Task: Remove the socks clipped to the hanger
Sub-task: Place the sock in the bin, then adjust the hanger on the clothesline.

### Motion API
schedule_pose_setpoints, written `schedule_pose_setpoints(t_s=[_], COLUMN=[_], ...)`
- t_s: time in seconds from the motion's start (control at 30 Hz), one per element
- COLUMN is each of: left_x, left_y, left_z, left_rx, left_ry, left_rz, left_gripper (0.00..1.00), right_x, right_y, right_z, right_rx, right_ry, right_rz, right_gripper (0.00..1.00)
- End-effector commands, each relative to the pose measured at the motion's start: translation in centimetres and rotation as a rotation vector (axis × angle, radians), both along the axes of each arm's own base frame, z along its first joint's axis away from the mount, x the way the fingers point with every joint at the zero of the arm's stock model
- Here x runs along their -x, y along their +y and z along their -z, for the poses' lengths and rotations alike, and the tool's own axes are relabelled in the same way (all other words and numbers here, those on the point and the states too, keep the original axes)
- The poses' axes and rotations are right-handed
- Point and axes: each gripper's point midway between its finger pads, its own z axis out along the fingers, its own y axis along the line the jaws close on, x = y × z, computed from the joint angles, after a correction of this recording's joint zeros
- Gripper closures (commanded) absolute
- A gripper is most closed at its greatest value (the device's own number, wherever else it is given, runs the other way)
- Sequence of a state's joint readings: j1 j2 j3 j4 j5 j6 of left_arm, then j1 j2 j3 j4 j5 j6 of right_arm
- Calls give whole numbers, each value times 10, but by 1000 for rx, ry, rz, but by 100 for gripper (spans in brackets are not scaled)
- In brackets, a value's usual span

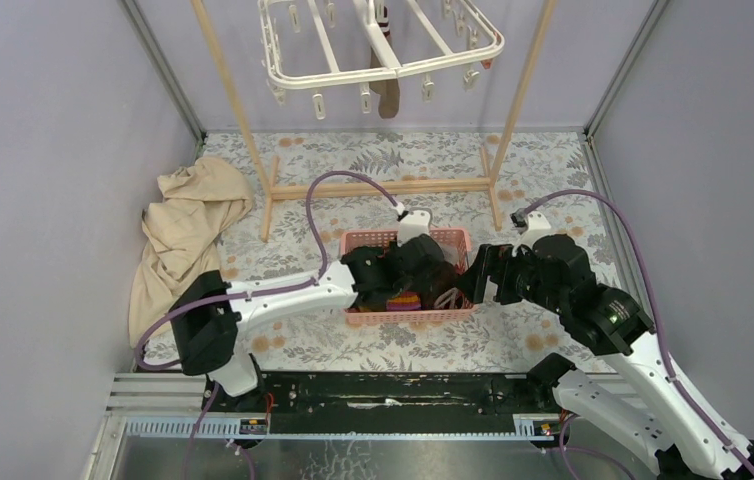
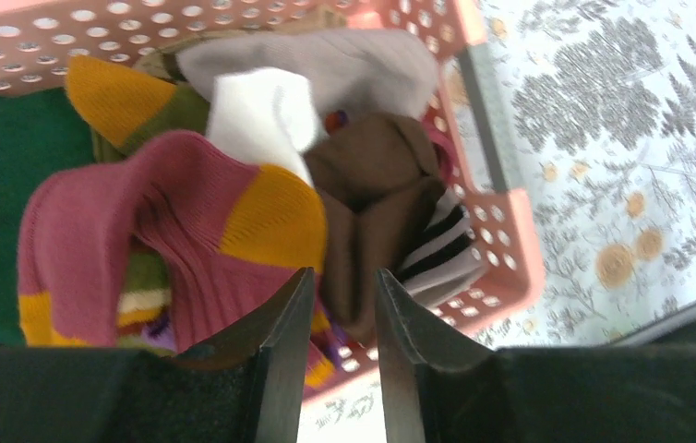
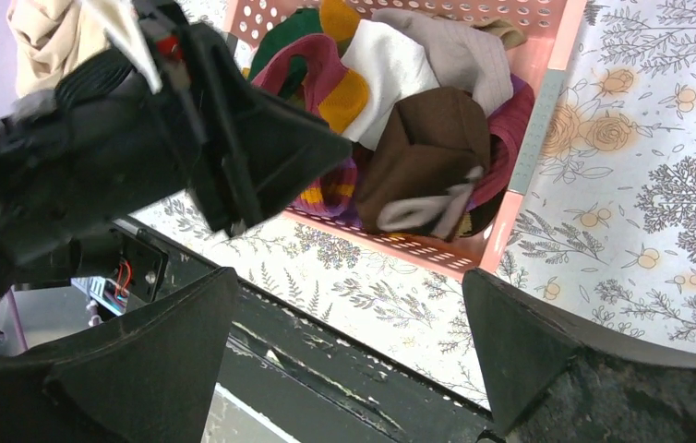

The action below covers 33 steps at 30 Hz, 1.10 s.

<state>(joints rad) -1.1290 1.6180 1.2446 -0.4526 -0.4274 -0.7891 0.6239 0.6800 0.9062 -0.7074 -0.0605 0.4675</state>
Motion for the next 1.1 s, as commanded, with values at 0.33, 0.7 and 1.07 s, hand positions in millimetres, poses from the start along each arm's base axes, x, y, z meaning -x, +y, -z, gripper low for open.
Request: schedule_pose_setpoints(t_s=[0.33, 0.7, 1.07], left_x=[-10, 40, 66], left_y=[35, 123, 150], left_z=[-51, -104, -84], left_rx=[95, 292, 348], left_ry=[-88, -122, -75], left_rz=[126, 3, -10], left_gripper=[2, 1, 1], right_x=[-10, -77, -119], right_y=[19, 48, 73], right_z=[34, 35, 94], right_rx=[-11, 121, 267], right_ry=[156, 124, 134], right_rz=[42, 52, 68], right_gripper=[5, 11, 17])
